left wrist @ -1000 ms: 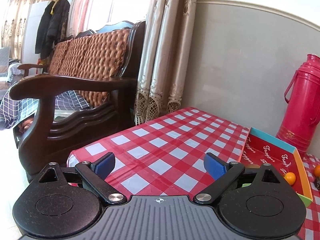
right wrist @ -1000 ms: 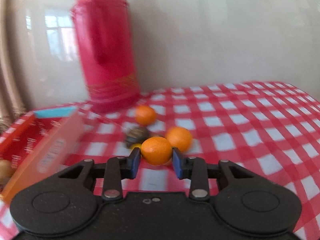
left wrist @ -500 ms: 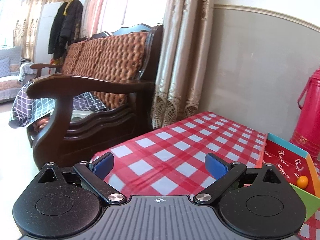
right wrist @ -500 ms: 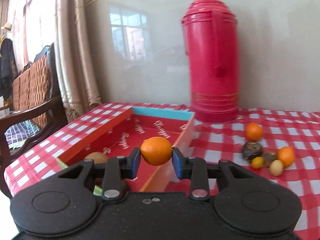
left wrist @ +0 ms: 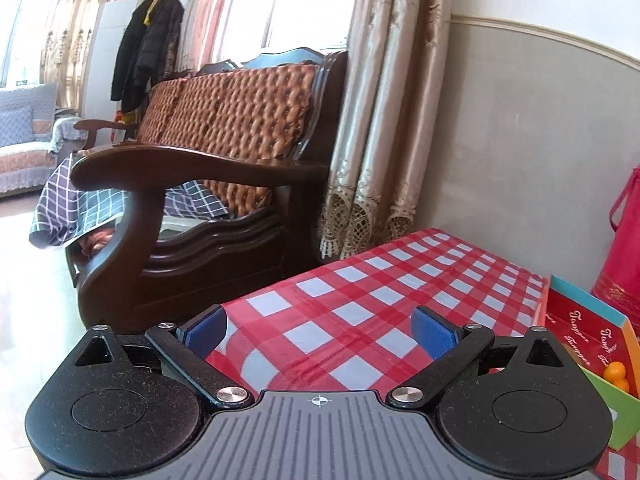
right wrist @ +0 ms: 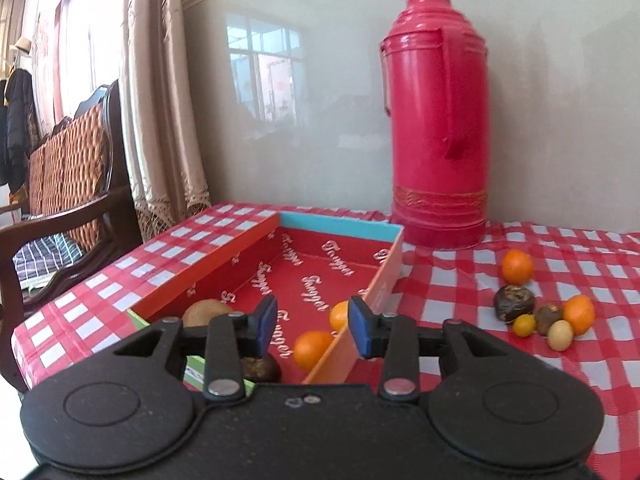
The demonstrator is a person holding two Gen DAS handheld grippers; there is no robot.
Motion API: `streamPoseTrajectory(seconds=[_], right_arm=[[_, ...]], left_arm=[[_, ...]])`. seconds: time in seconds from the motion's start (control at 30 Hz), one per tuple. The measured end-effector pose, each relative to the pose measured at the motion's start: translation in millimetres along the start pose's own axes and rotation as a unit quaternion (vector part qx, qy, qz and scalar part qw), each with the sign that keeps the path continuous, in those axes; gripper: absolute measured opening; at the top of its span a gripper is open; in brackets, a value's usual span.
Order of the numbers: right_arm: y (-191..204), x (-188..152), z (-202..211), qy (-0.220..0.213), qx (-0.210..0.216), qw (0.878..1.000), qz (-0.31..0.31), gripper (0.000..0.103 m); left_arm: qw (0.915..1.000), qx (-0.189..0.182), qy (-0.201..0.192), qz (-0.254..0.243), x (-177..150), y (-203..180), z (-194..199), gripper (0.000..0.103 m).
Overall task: Organize fruits
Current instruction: 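Carry the mandarin with the right gripper into the box, release, then reach the left gripper to a small pale yellow fruit and grasp it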
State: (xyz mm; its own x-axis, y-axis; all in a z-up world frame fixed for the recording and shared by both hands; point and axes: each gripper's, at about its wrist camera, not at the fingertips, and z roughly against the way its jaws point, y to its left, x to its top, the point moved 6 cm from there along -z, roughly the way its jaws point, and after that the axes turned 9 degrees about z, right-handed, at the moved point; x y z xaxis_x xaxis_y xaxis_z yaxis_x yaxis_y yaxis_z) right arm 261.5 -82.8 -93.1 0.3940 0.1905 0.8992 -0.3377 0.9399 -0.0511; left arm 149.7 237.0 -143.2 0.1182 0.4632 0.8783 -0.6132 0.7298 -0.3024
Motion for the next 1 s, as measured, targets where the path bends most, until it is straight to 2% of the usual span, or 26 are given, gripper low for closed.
streamPoseTrajectory(seconds=[0.07,0.13,0.27,0.33,0.43,0.57,0.63,0.73,0.8,0.9,0.97,1.0], right_arm=[[-8.5,-0.2,6.9,-0.005,-0.013,1.0,-0.004,0.043],[-20.9,-1.3,16.9,-0.015,-0.032,0.999,-0.008,0.06],[-53.9,-9.2,40.2,-0.031,-0.092,0.995,-0.01,0.072],[-72.6,-16.9,49.0,-0.03,-0.119,0.992,-0.024,0.081],[-103.1,-33.6,61.7,-0.024,-0.162,0.985,-0.048,0.086],[-141.1,-50.3,78.9,-0.023,-0.21,0.975,-0.073,0.087],[-153.7,-56.3,88.1,-0.028,-0.225,0.971,-0.083,0.088],[-173.9,-66.9,102.2,-0.029,-0.247,0.964,-0.099,0.088],[-184.9,-73.0,111.2,-0.029,-0.26,0.958,-0.113,0.088],[-200.5,-81.6,125.4,-0.03,-0.289,0.949,-0.125,0.088],[-208.4,-86.1,134.4,-0.035,-0.3,0.944,-0.133,0.088],[-212.0,-89.0,138.1,-0.037,-0.303,0.942,-0.139,0.088]], left_arm=[[0.9999,-0.008,-0.002,-0.012,-2.2,-9.2,2.3,0.098],[0.9994,-0.02,-0.002,-0.029,-6.1,-22.7,4.4,0.098],[0.9957,-0.051,-0.007,-0.077,-15.8,-59.4,13.7,0.098],[0.9912,-0.079,-0.008,-0.106,-23.4,-84.1,20.3,0.098],[0.9823,-0.124,0.002,-0.14,-34.3,-123.1,33.5,0.098],[0.9639,-0.204,0.021,-0.17,-49.7,-188.6,57.3,0.098],[0.9509,-0.244,0.035,-0.187,-61.1,-223.4,69.5,0.098],[0.9323,-0.286,0.054,-0.214,-82.1,-273.1,83.1,0.098],[0.9193,-0.309,0.068,-0.235,-99.0,-304.0,88.9,0.097],[0.9003,-0.332,0.093,-0.266,-129.0,-345.1,92.8,0.086],[0.8899,-0.339,0.119,-0.281,-149.2,-369.9,91.3,0.079],[0.8876,-0.338,0.125,-0.287,-157.5,-379.7,89.9,0.078]])
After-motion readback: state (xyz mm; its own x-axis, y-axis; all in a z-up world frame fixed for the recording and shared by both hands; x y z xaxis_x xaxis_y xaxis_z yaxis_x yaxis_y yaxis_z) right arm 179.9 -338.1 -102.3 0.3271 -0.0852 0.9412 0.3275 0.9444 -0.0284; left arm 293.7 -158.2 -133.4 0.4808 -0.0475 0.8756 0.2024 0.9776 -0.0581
